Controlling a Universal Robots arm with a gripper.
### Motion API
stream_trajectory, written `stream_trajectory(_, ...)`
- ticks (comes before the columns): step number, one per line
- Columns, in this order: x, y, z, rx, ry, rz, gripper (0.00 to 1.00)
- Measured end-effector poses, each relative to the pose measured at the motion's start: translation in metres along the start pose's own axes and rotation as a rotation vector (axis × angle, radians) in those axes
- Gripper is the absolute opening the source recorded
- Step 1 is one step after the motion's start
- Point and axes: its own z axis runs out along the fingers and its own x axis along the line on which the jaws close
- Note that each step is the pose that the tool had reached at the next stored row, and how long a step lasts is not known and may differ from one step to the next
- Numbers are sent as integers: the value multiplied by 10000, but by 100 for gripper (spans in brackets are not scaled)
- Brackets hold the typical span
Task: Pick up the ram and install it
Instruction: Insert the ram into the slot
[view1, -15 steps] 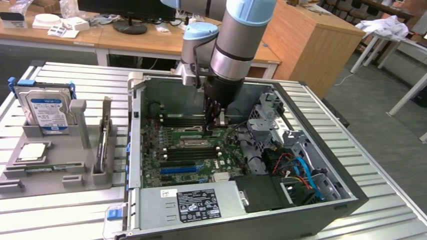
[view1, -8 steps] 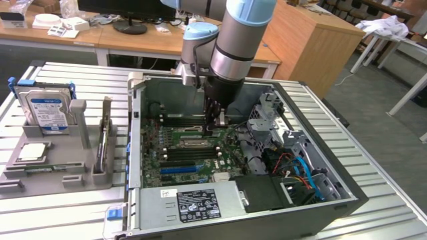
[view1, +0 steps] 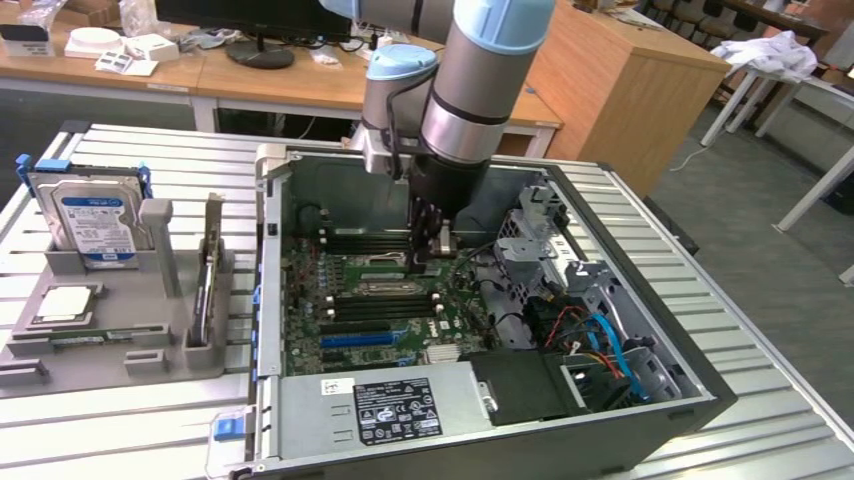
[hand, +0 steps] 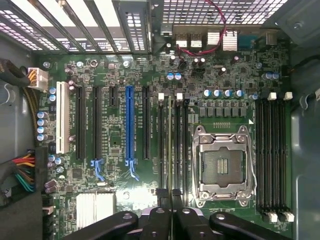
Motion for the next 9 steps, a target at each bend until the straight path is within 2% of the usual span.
stream_trajectory(9, 34, 4, 0, 0, 0, -3, 12)
